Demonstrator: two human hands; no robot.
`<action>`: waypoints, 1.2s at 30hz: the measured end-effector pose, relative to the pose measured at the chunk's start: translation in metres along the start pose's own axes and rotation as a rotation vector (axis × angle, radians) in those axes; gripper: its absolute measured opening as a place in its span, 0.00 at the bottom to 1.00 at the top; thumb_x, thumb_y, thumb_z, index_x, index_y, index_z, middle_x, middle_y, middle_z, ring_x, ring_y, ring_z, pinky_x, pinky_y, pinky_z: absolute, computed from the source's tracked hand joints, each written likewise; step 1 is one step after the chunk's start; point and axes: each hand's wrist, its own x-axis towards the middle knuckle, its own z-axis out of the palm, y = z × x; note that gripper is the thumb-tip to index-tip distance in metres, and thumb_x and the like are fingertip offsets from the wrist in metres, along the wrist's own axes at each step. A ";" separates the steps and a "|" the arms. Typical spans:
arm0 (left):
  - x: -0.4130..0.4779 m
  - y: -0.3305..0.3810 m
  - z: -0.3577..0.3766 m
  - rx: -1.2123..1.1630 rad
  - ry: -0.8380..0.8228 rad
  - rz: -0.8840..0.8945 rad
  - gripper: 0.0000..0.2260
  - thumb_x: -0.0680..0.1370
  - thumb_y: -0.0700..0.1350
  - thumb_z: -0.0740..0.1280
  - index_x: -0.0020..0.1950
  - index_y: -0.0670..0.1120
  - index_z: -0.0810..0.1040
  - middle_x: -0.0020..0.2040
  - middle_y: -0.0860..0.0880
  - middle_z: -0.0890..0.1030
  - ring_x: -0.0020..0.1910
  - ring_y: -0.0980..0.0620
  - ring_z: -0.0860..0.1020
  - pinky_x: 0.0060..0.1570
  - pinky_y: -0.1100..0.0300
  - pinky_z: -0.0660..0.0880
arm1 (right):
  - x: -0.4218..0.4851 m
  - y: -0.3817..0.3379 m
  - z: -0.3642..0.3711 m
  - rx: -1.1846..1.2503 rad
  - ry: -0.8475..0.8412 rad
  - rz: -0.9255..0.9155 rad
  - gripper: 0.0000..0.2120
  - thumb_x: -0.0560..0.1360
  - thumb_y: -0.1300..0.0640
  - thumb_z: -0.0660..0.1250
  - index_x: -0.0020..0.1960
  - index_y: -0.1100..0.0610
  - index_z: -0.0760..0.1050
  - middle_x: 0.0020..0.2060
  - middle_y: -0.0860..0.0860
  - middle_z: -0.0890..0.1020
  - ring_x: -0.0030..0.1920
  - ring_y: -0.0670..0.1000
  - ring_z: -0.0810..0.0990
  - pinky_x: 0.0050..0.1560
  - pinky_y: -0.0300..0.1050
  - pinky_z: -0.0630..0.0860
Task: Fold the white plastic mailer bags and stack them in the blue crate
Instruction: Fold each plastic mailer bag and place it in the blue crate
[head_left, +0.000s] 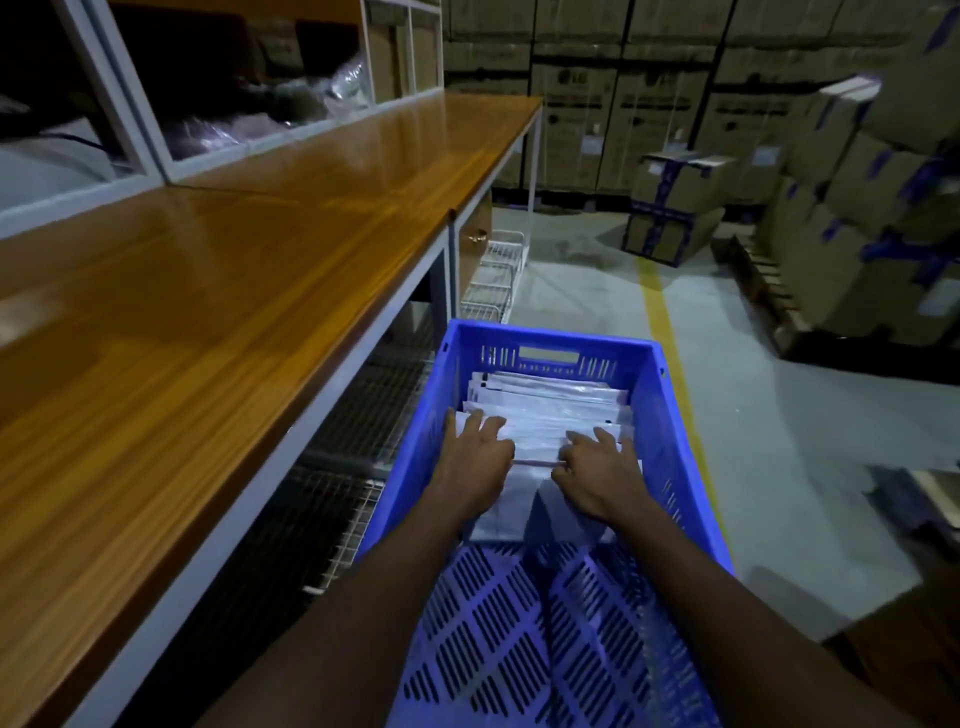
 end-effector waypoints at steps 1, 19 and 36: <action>0.006 0.001 0.005 0.010 -0.004 0.009 0.07 0.77 0.44 0.68 0.54 0.47 0.82 0.73 0.44 0.70 0.73 0.40 0.65 0.69 0.32 0.54 | 0.004 0.002 0.005 0.021 0.012 0.006 0.20 0.79 0.42 0.58 0.65 0.52 0.73 0.77 0.52 0.63 0.77 0.59 0.56 0.74 0.65 0.50; 0.027 -0.007 0.043 0.295 -0.152 0.031 0.50 0.76 0.63 0.67 0.79 0.50 0.32 0.80 0.39 0.37 0.78 0.34 0.39 0.69 0.30 0.36 | 0.022 0.007 0.045 -0.136 -0.038 0.061 0.58 0.69 0.32 0.70 0.78 0.44 0.30 0.79 0.60 0.36 0.78 0.66 0.37 0.75 0.68 0.40; -0.006 -0.008 -0.077 0.357 -0.044 -0.105 0.45 0.77 0.64 0.64 0.81 0.46 0.40 0.80 0.37 0.47 0.77 0.31 0.43 0.67 0.28 0.35 | -0.003 -0.033 -0.031 -0.124 0.144 0.043 0.41 0.79 0.35 0.58 0.81 0.50 0.40 0.80 0.59 0.45 0.79 0.64 0.46 0.73 0.70 0.47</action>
